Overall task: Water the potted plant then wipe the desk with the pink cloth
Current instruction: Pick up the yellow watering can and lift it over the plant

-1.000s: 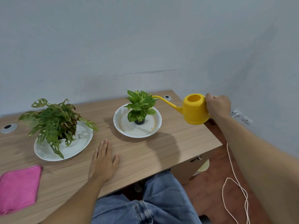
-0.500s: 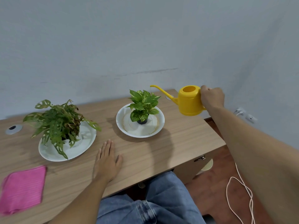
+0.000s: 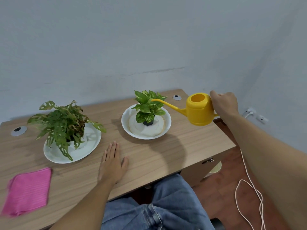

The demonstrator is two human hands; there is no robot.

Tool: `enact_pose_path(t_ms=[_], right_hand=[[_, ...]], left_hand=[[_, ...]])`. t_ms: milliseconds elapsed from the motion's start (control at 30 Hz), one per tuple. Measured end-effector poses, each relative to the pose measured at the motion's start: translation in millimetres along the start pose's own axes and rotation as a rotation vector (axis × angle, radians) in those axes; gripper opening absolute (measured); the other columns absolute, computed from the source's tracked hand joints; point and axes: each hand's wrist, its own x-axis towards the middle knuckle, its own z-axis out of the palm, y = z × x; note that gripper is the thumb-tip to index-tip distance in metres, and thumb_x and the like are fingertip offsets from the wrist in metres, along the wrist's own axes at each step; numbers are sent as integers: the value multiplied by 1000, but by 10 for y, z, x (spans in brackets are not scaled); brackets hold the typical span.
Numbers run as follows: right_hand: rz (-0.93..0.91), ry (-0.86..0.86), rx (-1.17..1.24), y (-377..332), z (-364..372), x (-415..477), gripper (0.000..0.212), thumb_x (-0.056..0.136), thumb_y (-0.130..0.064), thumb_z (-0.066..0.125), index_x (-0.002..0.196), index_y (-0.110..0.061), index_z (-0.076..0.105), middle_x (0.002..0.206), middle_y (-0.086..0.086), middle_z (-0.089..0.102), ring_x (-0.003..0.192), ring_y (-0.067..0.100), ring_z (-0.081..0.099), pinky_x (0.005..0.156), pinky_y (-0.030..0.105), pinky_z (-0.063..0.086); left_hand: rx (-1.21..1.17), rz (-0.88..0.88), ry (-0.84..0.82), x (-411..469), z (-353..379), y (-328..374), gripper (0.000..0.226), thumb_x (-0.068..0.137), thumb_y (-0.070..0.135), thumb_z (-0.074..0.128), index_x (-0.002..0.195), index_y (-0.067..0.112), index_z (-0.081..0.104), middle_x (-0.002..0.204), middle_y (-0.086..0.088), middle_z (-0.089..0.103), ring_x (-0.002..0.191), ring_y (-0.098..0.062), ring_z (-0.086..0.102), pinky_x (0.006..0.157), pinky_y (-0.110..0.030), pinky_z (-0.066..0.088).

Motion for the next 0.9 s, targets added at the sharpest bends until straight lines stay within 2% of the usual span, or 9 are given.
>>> enact_pose_path(t_ms=[200,433,633,833,900], right_hand=[[44,57,-20,132,-151,69,49,96,-30,59,58,-10,35,61,11,37,58,26,32,56,41,29],[98,90,31,76,-109,212,46,97,-29,58,59,-11,39,61,7,37,57,23,34,55,37,31],[46,28,45,-34,59,319,48,97,-31,58,59,-12,36,62,7,36,58,24,32,56,38,27],[-36,-16,40,-37,103,414,40,96,-32,58,66,-7,47,68,13,42,62,26,36,58,39,31],[-49,-24,31,-37,85,438,43,96,-32,59,63,-7,45,65,12,42,60,26,36,58,39,31]], left_hand=[[13,6,12,-5,3,2,88,106,63,12,178,13,6,188,-1,-1,174,-17,-3,141,-42,-1],[17,4,41,-27,36,19,86,108,61,18,178,11,13,187,-2,7,174,-18,4,141,-43,4],[32,-10,34,-24,60,7,85,108,62,17,178,14,8,187,0,2,174,-16,1,141,-43,3],[28,-10,29,-1,60,9,87,106,65,12,178,18,2,187,3,-5,173,-13,-6,139,-39,-4],[25,-12,29,-4,64,7,87,106,65,12,178,18,2,187,3,-5,173,-13,-6,139,-40,-4]])
